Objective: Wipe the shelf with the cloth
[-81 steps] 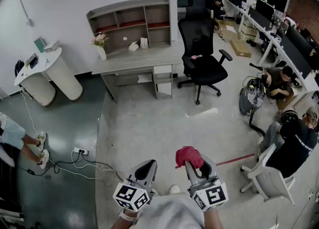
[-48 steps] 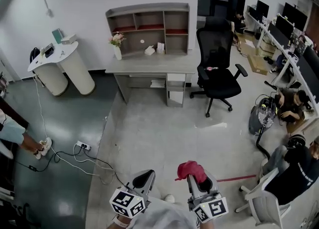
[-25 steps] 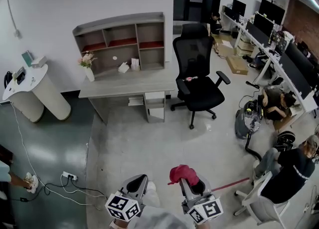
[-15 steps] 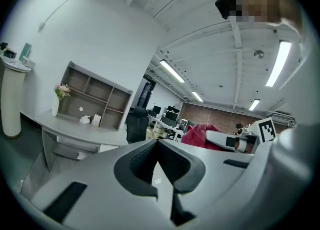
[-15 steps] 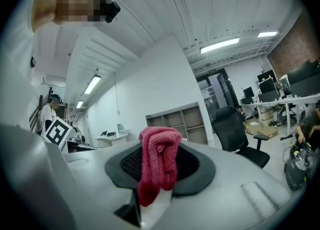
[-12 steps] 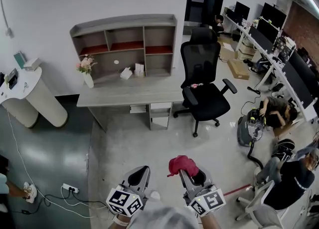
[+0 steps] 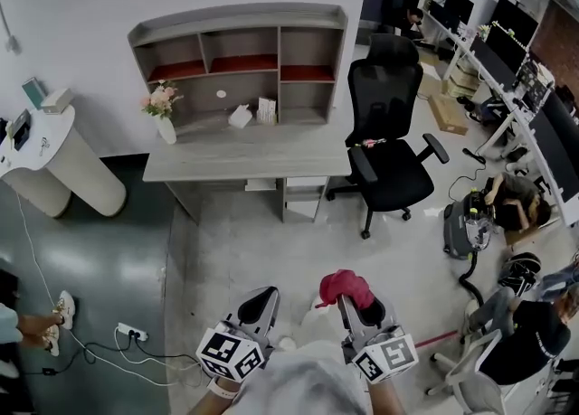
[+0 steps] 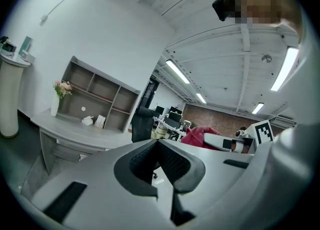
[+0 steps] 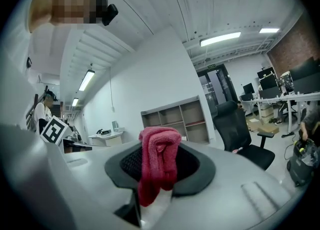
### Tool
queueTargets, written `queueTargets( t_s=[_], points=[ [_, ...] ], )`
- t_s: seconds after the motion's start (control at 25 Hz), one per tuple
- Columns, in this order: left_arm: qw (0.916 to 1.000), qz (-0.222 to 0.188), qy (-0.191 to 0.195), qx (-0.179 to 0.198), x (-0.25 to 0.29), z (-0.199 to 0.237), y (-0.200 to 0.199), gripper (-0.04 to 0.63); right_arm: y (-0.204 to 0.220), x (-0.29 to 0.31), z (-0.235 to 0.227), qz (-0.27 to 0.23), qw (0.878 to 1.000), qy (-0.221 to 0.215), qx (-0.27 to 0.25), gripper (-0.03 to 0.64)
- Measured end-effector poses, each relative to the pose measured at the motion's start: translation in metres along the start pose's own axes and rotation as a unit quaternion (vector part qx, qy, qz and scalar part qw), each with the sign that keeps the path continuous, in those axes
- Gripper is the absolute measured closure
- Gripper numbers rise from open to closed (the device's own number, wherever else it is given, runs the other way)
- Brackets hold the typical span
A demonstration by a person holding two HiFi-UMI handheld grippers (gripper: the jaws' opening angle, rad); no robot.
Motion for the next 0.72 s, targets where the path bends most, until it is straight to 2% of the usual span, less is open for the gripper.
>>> queueTargets(
  t_s=[0.24, 0.44, 0.72],
  points=[
    [0.9999, 0.009, -0.006, 0.004, 0.041, 0.026, -0.006, 0.589, 0.008, 0.046, -0.029, 0.001, 1.0, -0.01, 0.011, 0.494],
    [0.9996, 0.011, -0.023, 0.007, 0.097, 0.055, -0.027, 0.589, 0.001, 0.108, -0.07, 0.008, 0.999, -0.027, 0.02, 0.494],
    [0.9992, 0.018, -0.035, 0.009, 0.206, 0.091, -0.074, 0.589, -0.038, 0.205, -0.145, 0.007, 0.999, -0.04, 0.027, 0.494]
  ],
)
Point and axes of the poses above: the fingertips, and each gripper's own axes: x forward along the fingers, z to its left, y out of its underside, the point moved 5 cm from there along -x, backward along the fingers, and after that the axes turned 2 degrees about x, right-handed, at the moved point
